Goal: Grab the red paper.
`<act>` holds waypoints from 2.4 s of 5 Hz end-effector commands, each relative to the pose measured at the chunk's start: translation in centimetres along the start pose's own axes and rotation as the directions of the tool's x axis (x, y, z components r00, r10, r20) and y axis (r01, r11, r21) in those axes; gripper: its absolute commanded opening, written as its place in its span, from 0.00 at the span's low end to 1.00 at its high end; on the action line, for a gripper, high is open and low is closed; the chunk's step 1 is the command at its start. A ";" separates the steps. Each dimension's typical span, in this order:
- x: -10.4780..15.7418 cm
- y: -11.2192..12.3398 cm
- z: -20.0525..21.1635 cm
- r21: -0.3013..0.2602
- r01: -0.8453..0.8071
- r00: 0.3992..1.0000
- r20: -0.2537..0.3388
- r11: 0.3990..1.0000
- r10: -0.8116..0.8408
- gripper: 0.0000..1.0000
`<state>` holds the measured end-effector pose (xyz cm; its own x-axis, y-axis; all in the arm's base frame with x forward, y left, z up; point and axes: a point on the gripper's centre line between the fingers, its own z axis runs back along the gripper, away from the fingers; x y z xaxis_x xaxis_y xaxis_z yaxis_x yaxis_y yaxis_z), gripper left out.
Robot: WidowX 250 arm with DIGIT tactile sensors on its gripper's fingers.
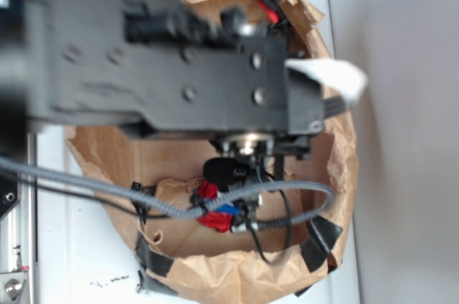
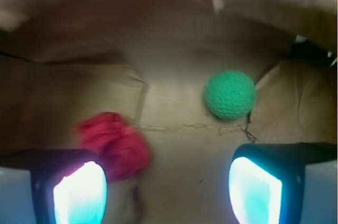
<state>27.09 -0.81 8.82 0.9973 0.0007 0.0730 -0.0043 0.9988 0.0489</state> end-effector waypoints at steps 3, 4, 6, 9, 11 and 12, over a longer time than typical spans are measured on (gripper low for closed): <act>1.8 -2.9 2.4 -0.272 0.164 0.982 0.138 0.948 -0.131 1.00; 2.1 -4.1 1.0 -0.265 0.179 0.982 0.105 0.948 -0.156 1.00; -0.7 -6.8 -5.1 -0.276 0.254 0.959 -0.051 0.927 -0.278 1.00; -0.2 -4.7 1.3 -0.243 0.180 0.983 0.086 0.953 -0.164 0.00; -1.1 3.4 8.9 -0.147 -0.116 0.978 0.155 0.982 0.139 0.00; -2.2 6.6 11.4 -0.096 -0.327 0.932 0.128 0.940 0.338 0.00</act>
<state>24.46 5.31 18.50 0.9386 0.3134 0.1444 -0.3081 0.9495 -0.0585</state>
